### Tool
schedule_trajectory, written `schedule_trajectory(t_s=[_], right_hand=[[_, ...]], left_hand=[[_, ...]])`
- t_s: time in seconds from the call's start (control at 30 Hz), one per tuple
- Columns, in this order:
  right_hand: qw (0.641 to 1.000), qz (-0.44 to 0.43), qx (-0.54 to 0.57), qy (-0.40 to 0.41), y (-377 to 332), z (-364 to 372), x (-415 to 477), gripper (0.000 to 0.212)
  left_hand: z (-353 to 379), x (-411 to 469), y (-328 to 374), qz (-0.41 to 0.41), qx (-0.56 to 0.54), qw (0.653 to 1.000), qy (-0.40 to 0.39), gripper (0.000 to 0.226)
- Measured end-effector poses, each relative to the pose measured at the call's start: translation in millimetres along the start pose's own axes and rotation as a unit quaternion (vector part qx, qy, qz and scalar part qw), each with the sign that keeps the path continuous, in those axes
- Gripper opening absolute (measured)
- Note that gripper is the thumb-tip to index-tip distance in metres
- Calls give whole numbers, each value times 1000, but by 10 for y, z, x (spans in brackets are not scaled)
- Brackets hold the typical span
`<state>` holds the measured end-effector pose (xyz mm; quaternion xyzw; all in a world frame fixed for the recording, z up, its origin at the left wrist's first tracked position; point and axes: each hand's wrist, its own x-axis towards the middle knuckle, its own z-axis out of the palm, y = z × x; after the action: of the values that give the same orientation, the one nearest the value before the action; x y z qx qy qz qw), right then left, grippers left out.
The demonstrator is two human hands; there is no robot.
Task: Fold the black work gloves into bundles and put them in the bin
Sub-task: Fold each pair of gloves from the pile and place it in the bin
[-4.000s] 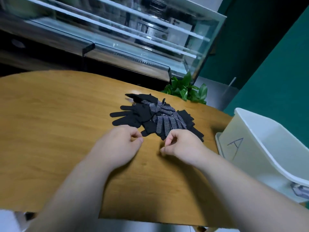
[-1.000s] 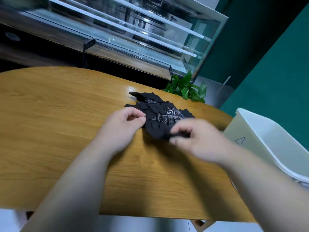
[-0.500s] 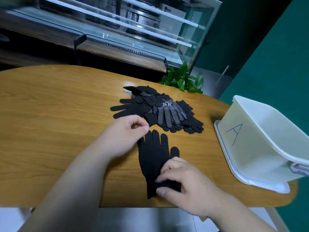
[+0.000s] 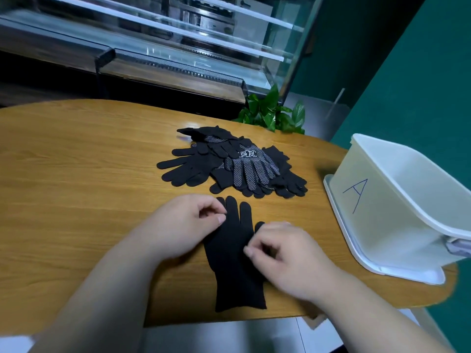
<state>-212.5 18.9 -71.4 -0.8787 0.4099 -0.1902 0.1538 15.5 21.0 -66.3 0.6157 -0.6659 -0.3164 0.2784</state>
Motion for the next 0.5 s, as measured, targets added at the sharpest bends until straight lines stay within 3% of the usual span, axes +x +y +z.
schedule_trajectory(t_s=[0.33, 0.5], right_hand=[[975, 147, -162, 30, 405, -194, 1073, 15], [948, 243, -207, 18, 634, -166, 1441, 55]], left_hand=[[5, 54, -8, -7, -25, 999, 22, 7], [-6, 75, 0, -10, -22, 999, 21, 9]])
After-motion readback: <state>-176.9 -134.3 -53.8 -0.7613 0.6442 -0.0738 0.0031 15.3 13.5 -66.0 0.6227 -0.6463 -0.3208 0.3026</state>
